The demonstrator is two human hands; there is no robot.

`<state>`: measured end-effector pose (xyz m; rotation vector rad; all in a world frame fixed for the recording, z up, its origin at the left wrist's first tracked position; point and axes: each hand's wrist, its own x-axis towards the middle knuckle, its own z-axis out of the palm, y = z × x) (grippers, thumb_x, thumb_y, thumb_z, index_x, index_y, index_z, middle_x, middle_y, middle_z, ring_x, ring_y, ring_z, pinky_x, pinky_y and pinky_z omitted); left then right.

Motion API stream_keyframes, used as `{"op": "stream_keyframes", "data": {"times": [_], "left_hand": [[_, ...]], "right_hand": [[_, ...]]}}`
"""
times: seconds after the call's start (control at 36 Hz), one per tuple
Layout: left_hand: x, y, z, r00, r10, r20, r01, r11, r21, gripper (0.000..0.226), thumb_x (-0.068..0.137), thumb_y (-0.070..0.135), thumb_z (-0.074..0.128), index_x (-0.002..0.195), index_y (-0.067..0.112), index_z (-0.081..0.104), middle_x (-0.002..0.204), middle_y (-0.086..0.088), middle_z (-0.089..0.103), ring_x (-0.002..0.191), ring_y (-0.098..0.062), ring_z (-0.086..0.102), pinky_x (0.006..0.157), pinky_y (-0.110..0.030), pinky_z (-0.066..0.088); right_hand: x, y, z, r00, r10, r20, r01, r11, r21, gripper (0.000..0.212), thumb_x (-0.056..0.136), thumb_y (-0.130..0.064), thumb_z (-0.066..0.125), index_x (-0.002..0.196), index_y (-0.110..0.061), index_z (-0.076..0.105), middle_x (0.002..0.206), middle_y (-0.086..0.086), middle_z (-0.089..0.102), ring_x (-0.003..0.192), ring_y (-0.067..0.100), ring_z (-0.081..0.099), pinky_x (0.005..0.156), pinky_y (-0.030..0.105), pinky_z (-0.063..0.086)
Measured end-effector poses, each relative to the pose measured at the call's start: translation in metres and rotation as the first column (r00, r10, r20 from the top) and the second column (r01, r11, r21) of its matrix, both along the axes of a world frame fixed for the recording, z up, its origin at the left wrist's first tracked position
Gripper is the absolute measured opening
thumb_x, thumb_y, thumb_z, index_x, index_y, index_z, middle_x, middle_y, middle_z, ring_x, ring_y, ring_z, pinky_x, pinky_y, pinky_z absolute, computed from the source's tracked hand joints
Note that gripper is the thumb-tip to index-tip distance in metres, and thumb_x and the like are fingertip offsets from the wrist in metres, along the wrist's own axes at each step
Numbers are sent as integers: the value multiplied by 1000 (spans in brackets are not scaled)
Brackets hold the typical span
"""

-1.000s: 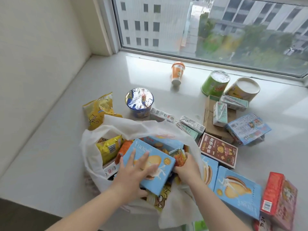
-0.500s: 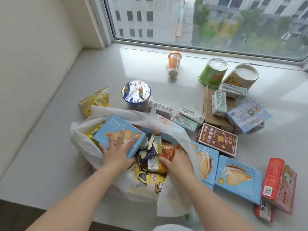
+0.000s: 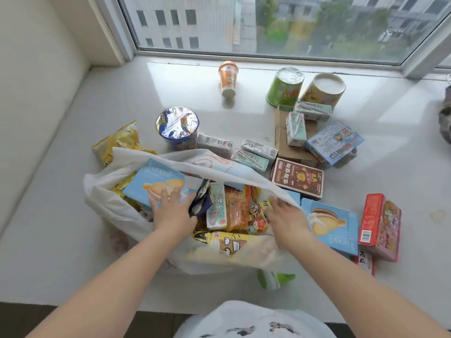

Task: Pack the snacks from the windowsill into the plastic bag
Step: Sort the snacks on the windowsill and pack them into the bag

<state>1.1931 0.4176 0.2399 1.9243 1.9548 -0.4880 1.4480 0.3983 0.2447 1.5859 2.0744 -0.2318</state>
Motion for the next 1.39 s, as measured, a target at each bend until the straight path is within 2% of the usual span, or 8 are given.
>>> {"op": "stream_keyframes", "data": {"times": [0.11, 0.22, 0.36, 0.53, 0.67, 0.86, 1.11, 1.39], "left_hand": [[45, -20, 9, 972, -62, 225, 7, 971, 237, 52, 91, 34, 49, 141, 30, 35, 150, 3, 29, 144, -21, 12, 116, -50, 4], [82, -45, 8, 844, -234, 482, -11, 892, 452, 38, 82, 16, 60, 121, 21, 59, 130, 1, 53, 134, -21, 37, 114, -50, 18], [123, -70, 12, 636, -466, 615, 4, 799, 601, 32, 81, 13, 45, 107, 13, 64, 114, -2, 62, 119, -19, 48, 109, -35, 30], [191, -127, 9, 408, -708, 576, 566, 692, 449, 38, 81, 9, 40, 112, 16, 61, 105, -3, 63, 87, -23, 63, 60, -29, 50], [234, -141, -14, 751, -504, 427, 573, 818, -41, 56, 91, 6, 44, 144, 14, 27, 151, -8, 21, 141, -24, 19, 110, -33, 26], [217, -129, -65, 973, -196, 120, 218, 953, -210, 71, 88, 18, 53, 147, 14, 14, 142, -11, 31, 132, -28, 34, 105, -37, 36], [240, -137, -77, 984, 121, 131, -85, 964, -254, 50, 72, 42, 64, 113, 19, 48, 112, -1, 60, 104, -23, 58, 78, -31, 49], [299, -134, -60, 704, 531, 472, -431, 847, -310, 43, 75, 48, 72, 102, 21, 54, 92, 3, 59, 90, -19, 56, 73, -28, 40]], "right_hand": [[13, -10, 4, 914, 257, -314, -157, 937, 312, 41, 87, -33, 53, 126, -19, 53, 130, 8, 54, 121, 28, 50, 99, 39, 42], [23, -29, 6, 726, 261, -636, 270, 743, 613, 21, 87, -23, 47, 106, -14, 51, 96, 8, 59, 85, 22, 47, 75, 32, 41], [58, -58, -12, 462, -215, -860, 789, 542, 289, 33, 85, -26, 40, 99, -4, 61, 95, 12, 62, 91, 26, 50, 80, 31, 34], [105, -114, -41, 512, -580, -634, 798, 593, 102, 27, 85, -11, 52, 111, -10, 60, 111, 9, 59, 105, 28, 47, 92, 38, 38], [138, -142, -49, 481, -773, -415, 836, 546, -48, 41, 88, -17, 49, 130, -16, 47, 133, 6, 45, 127, 24, 34, 104, 34, 32], [186, -149, -53, 271, -892, -362, 936, 332, -116, 45, 89, -24, 53, 132, -12, 44, 132, 8, 45, 122, 24, 40, 99, 36, 38], [218, -115, -80, 32, -930, -366, 962, 127, -241, 58, 83, -40, 63, 127, -7, 46, 129, 12, 47, 121, 30, 44, 97, 41, 40], [238, -124, -91, -205, -931, -302, 865, -28, -502, 39, 82, -32, 68, 111, -8, 57, 109, 10, 63, 92, 28, 59, 79, 31, 48]]}}
